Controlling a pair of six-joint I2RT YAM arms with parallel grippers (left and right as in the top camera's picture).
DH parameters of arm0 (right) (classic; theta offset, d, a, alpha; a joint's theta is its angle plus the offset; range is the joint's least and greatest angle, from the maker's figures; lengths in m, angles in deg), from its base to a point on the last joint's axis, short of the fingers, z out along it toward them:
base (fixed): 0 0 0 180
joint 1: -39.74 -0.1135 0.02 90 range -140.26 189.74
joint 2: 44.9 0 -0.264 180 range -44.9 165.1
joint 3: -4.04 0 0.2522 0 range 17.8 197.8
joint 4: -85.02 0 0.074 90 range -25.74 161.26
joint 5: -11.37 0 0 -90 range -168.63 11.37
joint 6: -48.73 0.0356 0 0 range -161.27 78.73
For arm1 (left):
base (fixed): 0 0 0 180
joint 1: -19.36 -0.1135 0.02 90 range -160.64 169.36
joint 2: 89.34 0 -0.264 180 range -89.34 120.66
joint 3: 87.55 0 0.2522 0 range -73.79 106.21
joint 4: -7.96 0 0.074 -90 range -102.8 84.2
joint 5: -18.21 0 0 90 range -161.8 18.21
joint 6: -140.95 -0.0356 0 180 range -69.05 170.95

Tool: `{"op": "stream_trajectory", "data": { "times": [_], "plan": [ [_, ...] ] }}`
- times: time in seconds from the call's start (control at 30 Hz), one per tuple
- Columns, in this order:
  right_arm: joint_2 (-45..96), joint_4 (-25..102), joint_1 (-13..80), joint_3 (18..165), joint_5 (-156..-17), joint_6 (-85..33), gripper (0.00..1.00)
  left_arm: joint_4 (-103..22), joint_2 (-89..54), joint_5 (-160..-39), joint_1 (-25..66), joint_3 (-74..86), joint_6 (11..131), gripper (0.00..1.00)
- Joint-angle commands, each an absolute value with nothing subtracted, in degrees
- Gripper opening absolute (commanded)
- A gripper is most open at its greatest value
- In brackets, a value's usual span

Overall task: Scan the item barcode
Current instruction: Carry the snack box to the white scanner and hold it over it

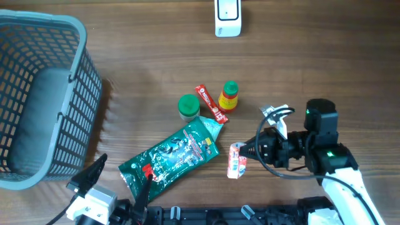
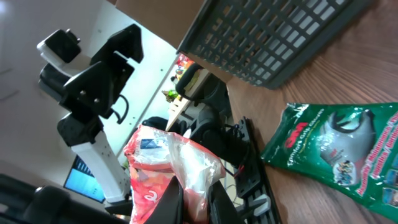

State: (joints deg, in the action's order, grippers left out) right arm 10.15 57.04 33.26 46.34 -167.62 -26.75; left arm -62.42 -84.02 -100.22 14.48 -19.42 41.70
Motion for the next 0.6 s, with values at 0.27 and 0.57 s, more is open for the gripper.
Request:
{"op": "stream_trajectory", "data": {
  "times": [0.27, 0.57],
  "plan": [
    [3.1, 56.2, 33.2, 46.4, -165.0, -22.6, 0.04, -62.3, -84.5, -100.7, 14.6, -19.5, 42.2, 1.0],
    [-2.5, 56.7, 37.4, 46.5, -148.4, -19.7, 0.05, -62.3, -84.5, -100.7, 14.6, -19.5, 42.2, 1.0]
  ]
}}
